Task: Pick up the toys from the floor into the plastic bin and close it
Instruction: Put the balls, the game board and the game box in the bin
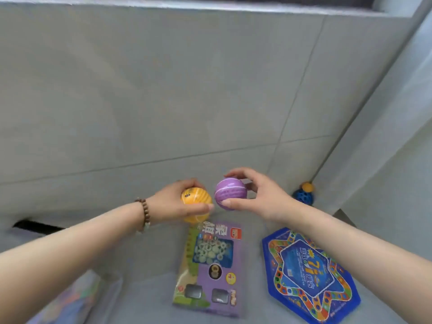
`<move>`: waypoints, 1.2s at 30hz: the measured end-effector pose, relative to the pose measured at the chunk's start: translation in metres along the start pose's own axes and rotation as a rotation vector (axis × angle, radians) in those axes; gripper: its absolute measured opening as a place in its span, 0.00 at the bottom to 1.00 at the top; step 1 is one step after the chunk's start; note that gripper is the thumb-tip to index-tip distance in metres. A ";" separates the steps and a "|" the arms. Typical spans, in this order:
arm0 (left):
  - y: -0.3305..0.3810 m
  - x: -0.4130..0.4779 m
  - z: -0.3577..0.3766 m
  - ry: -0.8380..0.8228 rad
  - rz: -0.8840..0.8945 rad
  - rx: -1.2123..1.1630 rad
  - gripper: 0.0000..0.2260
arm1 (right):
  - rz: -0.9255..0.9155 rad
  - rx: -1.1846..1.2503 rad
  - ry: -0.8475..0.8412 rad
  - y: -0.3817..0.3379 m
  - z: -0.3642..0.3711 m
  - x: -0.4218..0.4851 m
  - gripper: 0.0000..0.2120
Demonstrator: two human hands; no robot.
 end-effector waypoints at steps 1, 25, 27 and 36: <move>-0.004 -0.030 -0.026 0.030 -0.014 -0.020 0.26 | -0.024 0.006 -0.057 -0.031 0.027 -0.002 0.25; -0.191 -0.297 -0.163 0.373 -0.546 -0.390 0.31 | 0.253 -0.075 -0.229 -0.070 0.260 0.014 0.22; -0.163 -0.256 -0.159 0.354 -0.483 -0.398 0.29 | 0.294 -0.078 -0.167 -0.052 0.205 0.016 0.23; -0.047 -0.018 0.020 -0.122 -0.346 -0.232 0.28 | 0.513 -0.151 0.163 0.098 -0.058 -0.020 0.35</move>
Point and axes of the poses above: each hand's wrist, its own x-axis towards the middle knuckle, its own z-axis out of the palm, y = z × x, the point moved 8 cm from there along x, towards the middle knuckle, and after that the axes turned 5 degrees about x, right-handed, at the moved point
